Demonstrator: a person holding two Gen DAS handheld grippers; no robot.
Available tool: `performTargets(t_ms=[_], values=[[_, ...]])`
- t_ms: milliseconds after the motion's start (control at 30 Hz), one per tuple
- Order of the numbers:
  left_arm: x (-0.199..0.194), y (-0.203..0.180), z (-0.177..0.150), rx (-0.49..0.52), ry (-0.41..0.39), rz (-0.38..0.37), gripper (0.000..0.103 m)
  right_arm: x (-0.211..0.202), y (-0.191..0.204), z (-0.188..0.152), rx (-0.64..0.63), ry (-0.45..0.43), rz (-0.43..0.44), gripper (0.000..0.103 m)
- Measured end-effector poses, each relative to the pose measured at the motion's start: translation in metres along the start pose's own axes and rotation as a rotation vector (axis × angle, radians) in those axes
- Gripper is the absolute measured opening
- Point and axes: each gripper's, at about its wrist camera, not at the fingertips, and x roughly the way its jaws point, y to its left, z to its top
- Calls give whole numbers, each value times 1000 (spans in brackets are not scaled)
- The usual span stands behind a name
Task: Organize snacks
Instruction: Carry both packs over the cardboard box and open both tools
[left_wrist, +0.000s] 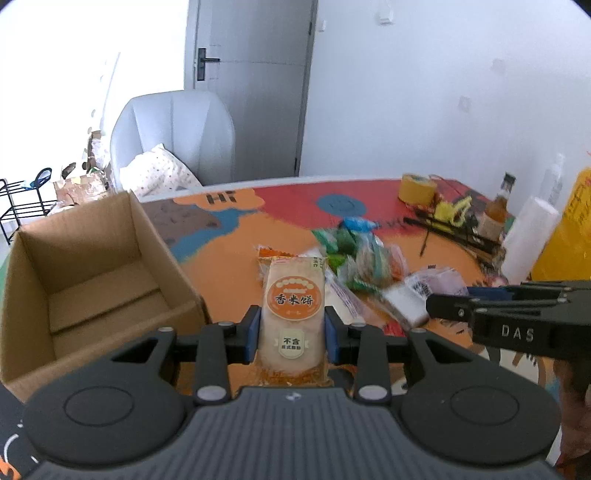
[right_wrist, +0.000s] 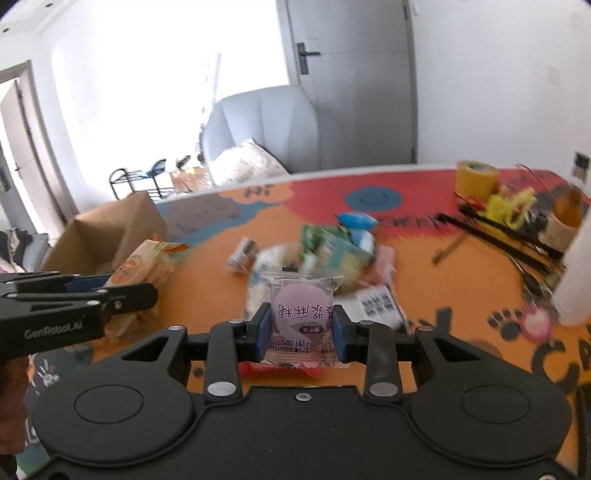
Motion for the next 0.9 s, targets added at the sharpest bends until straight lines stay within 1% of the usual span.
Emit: performTargets(t_ms=[233, 367, 567, 767, 900], values=[[-13, 22, 21, -34, -57, 39, 34, 6, 24, 22, -52, -42, 53, 32], [-19, 36, 29, -43, -79, 60, 34, 11, 38, 31, -58, -52, 85, 32], [-26, 59, 35, -70, -94, 98, 34, 17, 56, 45, -80, -68, 116, 32], [-31, 87, 40, -121, -93, 150, 34, 22, 80, 60, -122, -92, 159, 32], [-34, 106, 39, -147, -91, 186, 34, 30, 94, 68, -139, -91, 187, 32]])
